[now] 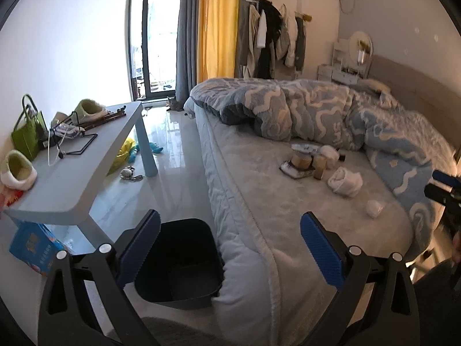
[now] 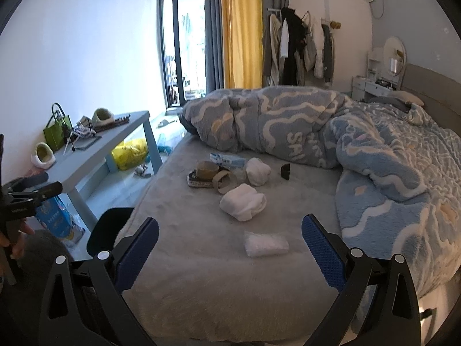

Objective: Collect trash
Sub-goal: 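Grasp the clear bubble-wrap bag with right tool while left tool grasps white rolled tissue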

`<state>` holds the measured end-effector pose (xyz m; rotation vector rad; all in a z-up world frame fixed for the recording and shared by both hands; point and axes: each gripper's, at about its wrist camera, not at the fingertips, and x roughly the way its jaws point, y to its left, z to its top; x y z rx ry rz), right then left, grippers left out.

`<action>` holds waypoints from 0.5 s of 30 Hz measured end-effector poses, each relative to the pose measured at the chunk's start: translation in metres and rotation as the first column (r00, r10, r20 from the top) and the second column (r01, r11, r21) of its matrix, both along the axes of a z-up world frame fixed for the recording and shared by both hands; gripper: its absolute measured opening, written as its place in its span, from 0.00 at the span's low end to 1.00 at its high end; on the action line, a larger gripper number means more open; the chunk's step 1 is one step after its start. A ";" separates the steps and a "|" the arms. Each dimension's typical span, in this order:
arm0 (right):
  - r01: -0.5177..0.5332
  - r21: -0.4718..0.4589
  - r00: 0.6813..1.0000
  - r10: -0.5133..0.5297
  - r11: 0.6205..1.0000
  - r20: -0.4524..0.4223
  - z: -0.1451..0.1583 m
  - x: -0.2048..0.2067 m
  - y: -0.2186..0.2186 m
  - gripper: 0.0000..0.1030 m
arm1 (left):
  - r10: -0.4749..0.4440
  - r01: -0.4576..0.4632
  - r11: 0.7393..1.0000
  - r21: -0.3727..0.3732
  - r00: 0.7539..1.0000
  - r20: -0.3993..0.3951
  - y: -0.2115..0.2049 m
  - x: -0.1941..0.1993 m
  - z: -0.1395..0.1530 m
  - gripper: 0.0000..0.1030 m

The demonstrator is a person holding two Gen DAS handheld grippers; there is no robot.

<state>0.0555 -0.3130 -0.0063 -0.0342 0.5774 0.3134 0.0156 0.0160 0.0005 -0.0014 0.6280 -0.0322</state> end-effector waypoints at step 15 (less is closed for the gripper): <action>-0.002 0.035 0.991 0.006 0.999 -0.130 -0.051 0.061 -0.025 0.97 | -0.118 0.114 0.992 -0.044 0.989 -0.088 -0.035 0.040 -0.016 0.83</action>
